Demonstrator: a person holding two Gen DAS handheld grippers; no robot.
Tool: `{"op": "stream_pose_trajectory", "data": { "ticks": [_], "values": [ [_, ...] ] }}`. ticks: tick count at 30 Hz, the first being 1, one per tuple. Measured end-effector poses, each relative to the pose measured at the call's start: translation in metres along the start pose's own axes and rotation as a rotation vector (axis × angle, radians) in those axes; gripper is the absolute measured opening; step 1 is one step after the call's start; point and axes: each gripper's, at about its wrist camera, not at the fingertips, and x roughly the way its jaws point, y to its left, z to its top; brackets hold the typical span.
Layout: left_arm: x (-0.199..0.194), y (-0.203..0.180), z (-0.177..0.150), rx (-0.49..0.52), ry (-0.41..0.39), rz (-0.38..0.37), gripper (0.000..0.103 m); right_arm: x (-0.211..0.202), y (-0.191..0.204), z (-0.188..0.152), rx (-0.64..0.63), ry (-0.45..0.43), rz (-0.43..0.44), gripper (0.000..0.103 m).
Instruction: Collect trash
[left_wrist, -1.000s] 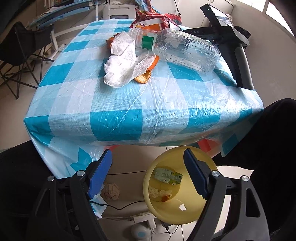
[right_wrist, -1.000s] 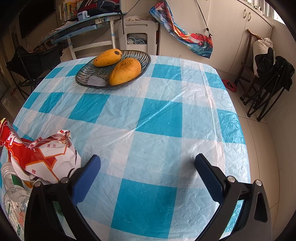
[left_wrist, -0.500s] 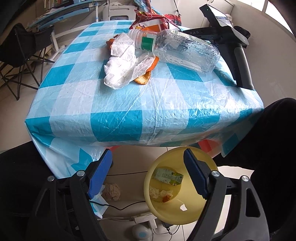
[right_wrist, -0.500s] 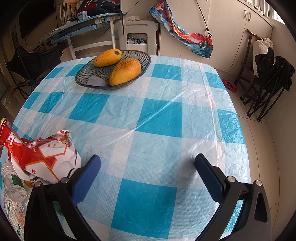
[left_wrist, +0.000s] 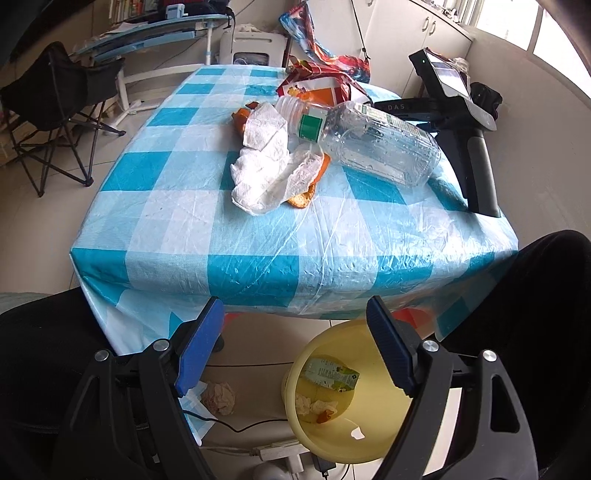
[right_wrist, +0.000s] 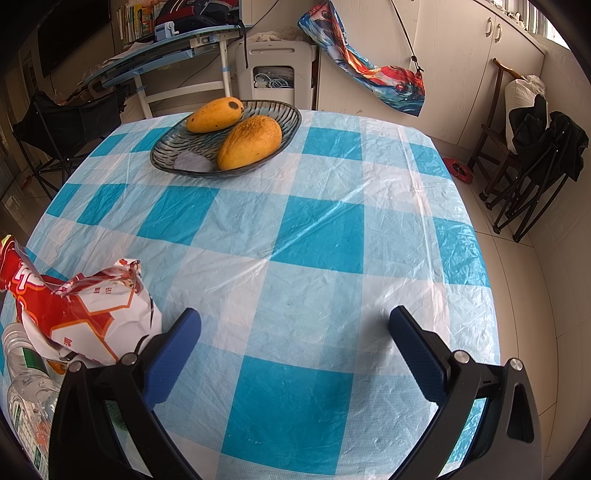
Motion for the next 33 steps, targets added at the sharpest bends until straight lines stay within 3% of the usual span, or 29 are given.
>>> {"op": "stream_pose_trajectory", "data": {
  "ticks": [21, 33],
  "values": [
    [-0.012, 0.009, -0.002, -0.049, -0.062, 0.036, 0.076, 0.000, 0.000, 0.000, 0.000, 0.000, 0.000, 0.097],
    [-0.027, 0.028, 0.001, -0.165, -0.157, 0.024, 0.076, 0.000, 0.000, 0.000, 0.000, 0.000, 0.000, 0.097]
  ]
}}
